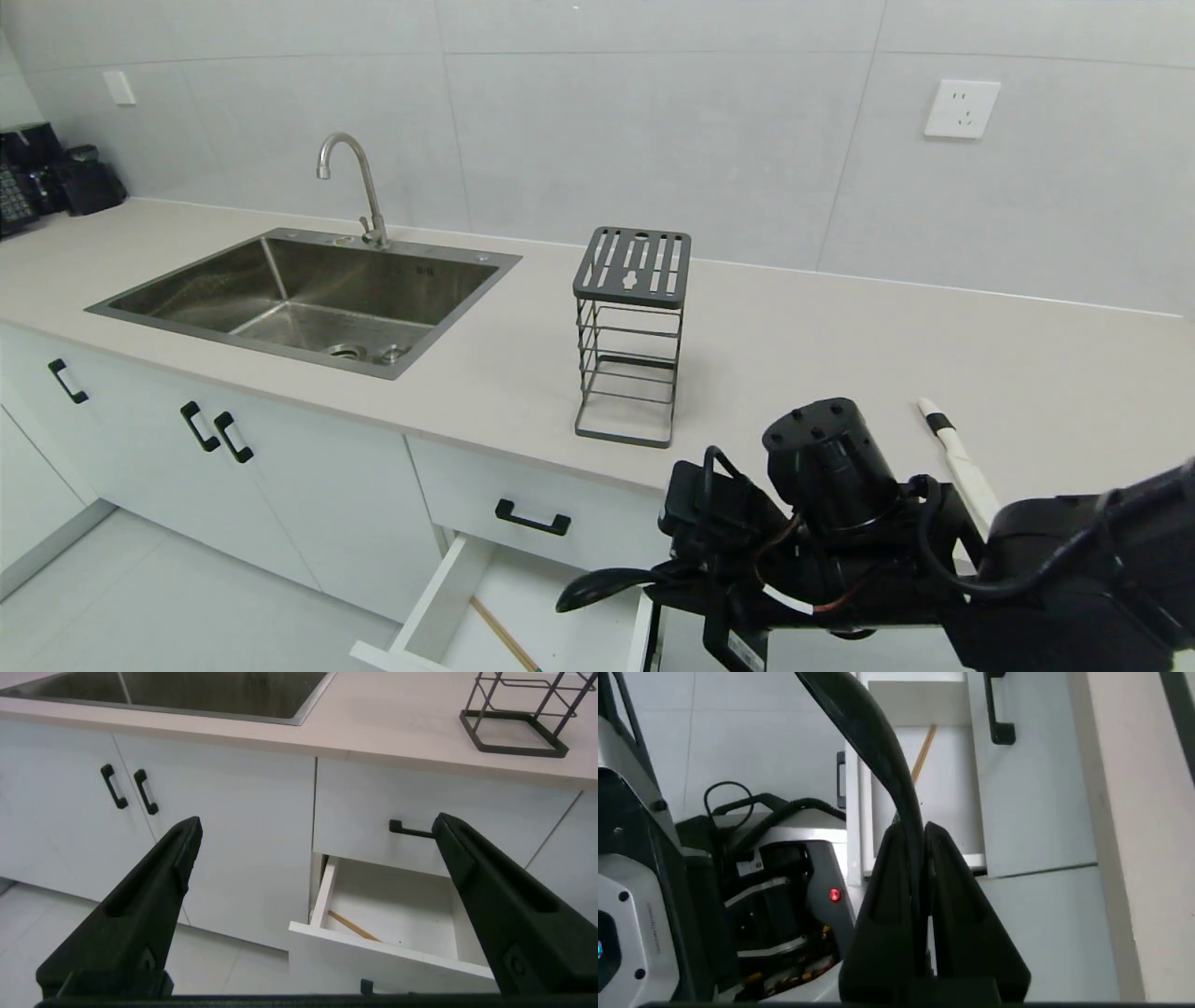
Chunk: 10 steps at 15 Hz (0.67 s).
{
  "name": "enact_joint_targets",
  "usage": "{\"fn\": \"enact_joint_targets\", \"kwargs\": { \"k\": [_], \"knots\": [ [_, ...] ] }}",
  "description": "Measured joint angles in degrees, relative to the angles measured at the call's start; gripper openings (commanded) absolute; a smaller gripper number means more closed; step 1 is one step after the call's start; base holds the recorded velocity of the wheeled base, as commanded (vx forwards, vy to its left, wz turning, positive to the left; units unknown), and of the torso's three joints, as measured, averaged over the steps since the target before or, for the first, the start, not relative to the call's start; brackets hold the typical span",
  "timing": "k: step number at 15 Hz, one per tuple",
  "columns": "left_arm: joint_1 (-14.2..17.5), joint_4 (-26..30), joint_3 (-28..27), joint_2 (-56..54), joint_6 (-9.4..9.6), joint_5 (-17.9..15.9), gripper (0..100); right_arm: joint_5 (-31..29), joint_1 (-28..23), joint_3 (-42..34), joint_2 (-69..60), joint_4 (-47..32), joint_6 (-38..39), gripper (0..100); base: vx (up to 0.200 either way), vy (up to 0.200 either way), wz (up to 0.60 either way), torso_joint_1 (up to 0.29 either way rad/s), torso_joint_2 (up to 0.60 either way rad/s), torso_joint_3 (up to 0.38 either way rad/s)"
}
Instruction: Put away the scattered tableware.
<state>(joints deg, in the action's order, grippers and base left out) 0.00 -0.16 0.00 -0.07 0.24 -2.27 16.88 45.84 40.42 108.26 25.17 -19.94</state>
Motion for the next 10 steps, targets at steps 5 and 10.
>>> {"fn": "enact_joint_targets", "kwargs": {
  "k": [5,10],
  "knots": [
    [0.0,0.0,0.0,0.0,0.00,0.0,100,-7.9,5.9,9.5,6.5,4.3,11.2,0,0.000,0.000,0.00,0.000,0.00,0.000],
    [0.0,0.0,0.0,0.0,0.00,0.0,100,-20.0,10.5,13.5,13.4,12.4,18.9,0,0.000,0.000,0.00,0.000,0.00,0.000]
  ]
}}
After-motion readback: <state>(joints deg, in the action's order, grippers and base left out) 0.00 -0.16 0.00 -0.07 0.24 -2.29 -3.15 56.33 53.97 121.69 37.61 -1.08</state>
